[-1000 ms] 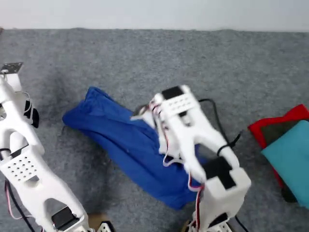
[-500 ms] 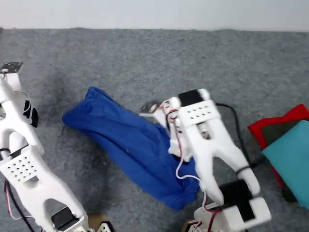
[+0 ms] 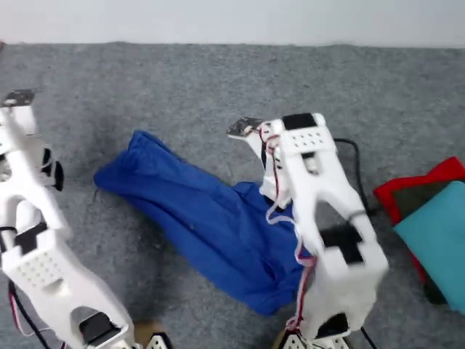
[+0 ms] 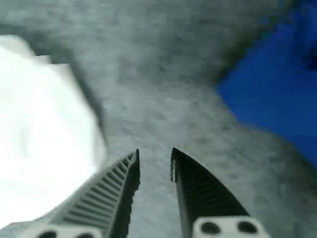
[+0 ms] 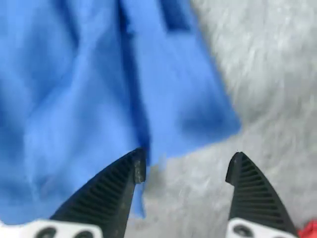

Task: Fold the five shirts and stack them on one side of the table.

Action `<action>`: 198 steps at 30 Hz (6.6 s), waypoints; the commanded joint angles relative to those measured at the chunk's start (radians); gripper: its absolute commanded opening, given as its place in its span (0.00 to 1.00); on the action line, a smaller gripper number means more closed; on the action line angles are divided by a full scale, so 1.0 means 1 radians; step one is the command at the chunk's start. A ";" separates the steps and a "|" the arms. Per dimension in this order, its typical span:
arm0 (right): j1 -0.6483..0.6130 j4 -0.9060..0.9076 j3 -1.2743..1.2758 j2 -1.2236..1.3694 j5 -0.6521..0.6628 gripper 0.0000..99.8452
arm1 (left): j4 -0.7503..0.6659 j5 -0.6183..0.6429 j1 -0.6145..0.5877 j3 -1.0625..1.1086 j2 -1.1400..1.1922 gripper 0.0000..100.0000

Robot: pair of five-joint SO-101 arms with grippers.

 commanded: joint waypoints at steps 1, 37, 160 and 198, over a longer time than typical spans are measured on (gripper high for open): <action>0.030 0.077 -0.325 0.196 0.003 0.27 | 0.029 0.014 0.054 0.113 -0.160 0.10; -0.007 0.199 -0.361 0.377 0.041 0.19 | 0.029 0.014 0.028 0.211 -0.207 0.10; -0.298 0.151 0.377 -0.326 0.153 0.01 | 0.031 0.014 0.051 0.213 -0.215 0.10; -0.447 0.206 0.528 -0.621 -0.005 0.24 | 0.031 0.012 0.044 0.280 -0.216 0.10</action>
